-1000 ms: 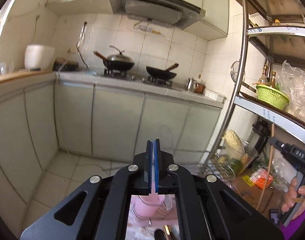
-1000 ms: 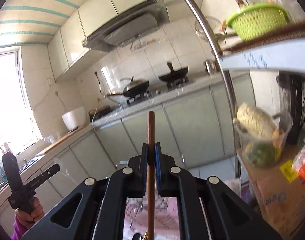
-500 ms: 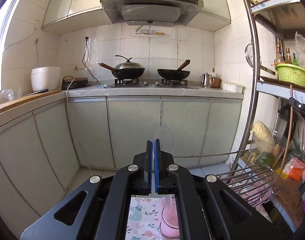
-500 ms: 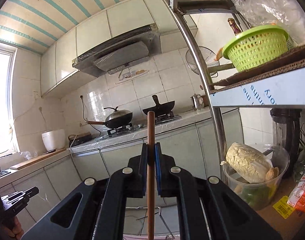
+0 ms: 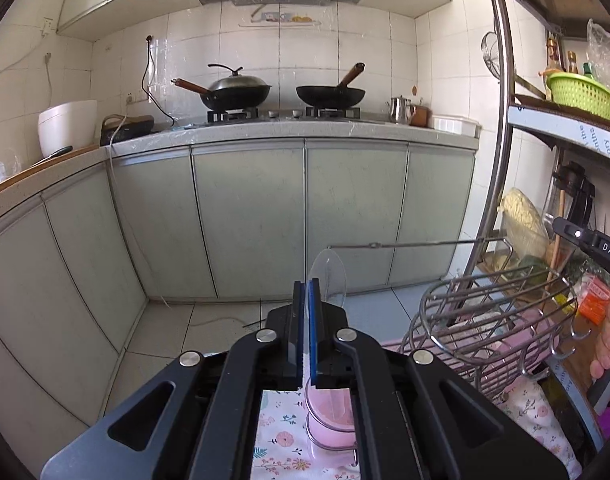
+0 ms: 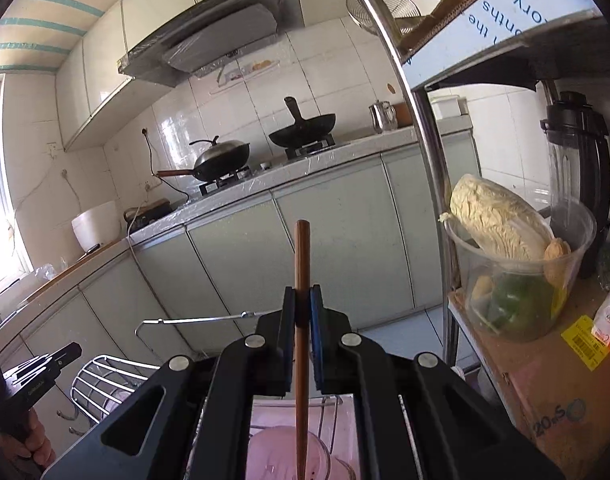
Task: Organize utensils
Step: 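Lift both held utensils and carry them above the pink cup, then drop the chopstick into the pink cup with the right tool while the left releases the spoon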
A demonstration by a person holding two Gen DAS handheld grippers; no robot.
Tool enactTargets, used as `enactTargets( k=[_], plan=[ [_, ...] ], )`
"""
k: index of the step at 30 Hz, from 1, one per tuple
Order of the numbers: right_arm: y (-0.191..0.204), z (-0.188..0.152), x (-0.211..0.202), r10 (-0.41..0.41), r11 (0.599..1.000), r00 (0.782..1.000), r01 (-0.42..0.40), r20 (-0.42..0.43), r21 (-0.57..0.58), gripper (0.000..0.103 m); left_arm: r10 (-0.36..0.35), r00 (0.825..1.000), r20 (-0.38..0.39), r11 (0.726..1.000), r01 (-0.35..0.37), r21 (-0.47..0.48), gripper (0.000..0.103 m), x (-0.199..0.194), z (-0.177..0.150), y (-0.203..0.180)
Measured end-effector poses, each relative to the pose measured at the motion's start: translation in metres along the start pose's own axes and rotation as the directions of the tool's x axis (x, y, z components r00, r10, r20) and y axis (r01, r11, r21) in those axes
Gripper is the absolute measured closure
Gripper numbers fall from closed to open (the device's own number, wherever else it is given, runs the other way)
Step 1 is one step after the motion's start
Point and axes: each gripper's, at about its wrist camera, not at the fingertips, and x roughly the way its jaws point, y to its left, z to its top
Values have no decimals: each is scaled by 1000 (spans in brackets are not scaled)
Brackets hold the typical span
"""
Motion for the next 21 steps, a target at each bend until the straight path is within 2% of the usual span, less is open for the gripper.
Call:
enactTargets(
  k=[9,10,11,13,15,21],
  plan=[
    [6,-8,3,9,1000,996,-11,-94,-22,95,20,997,-76,999,-23,-39,100,17,-8,3],
    [6,-8,4,8,1000,994,-11,-105,-20,93,19,996,-88,998,-23,-50,99,18,-8,4],
    [6,-10,5,9,1000,993,-11,-119,-15,91,15,995,-98,998,-21,-57,92,18,-8,5],
    [4,-10,5,11,1000,991,-11,-135,-5,74,15,994,-106,998,-23,-66,79,17,-7,7],
    [3,-10,2,19,1000,991,-18,-136,7,69,23,996,-87,998,-29,-64,78,11,-5,7],
    [4,-5,-17,21,1000,994,-20,-108,8,64,19,999,-46,997,-22,-73,77,-11,1,10]
  ],
)
